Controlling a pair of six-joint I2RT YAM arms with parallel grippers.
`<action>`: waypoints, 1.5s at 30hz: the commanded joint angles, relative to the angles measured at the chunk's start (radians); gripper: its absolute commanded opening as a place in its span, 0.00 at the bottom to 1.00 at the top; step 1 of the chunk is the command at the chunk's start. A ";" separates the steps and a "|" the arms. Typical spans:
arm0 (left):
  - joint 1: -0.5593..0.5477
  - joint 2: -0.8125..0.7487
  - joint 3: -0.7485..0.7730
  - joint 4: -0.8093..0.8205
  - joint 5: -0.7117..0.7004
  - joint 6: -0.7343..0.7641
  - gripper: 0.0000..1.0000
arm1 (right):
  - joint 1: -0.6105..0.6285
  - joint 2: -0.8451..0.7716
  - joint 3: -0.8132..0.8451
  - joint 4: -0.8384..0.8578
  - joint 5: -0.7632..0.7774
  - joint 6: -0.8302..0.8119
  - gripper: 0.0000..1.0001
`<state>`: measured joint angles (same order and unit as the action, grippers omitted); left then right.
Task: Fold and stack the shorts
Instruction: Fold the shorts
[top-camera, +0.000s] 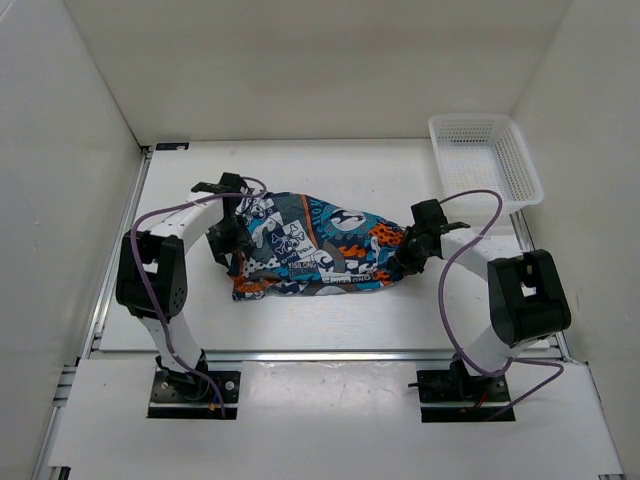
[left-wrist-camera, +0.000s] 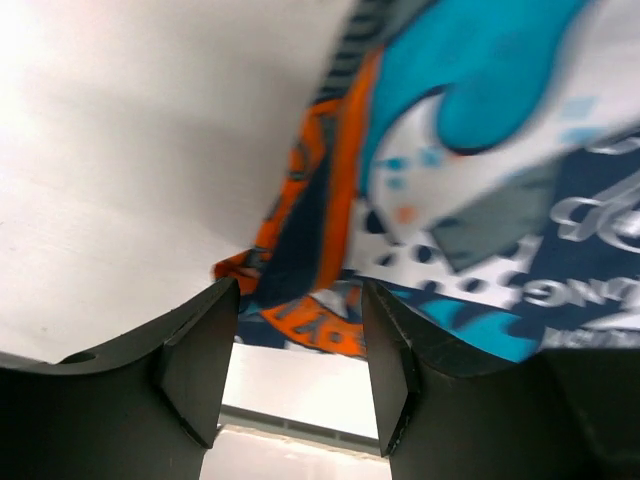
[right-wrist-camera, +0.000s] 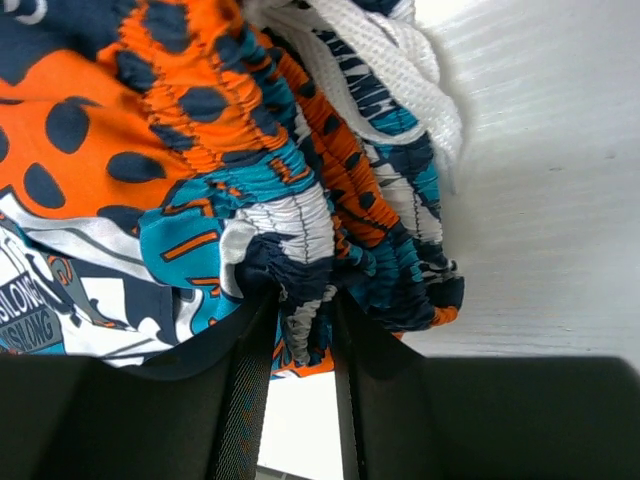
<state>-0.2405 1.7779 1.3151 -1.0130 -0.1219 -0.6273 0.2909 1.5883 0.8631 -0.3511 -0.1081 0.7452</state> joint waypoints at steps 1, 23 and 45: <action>0.036 -0.054 -0.053 0.025 0.021 0.026 0.64 | 0.014 -0.027 0.042 -0.031 0.050 -0.004 0.33; 0.055 -0.060 -0.050 0.042 0.036 0.044 0.10 | 0.024 -0.063 0.074 -0.097 0.116 -0.061 0.00; 0.055 -0.189 0.183 -0.114 0.125 0.084 0.10 | -0.007 -0.223 0.212 -0.198 0.223 -0.115 0.00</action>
<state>-0.1913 1.7096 1.4277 -1.0721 -0.0498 -0.5667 0.3004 1.4319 1.0012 -0.5072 0.0586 0.6659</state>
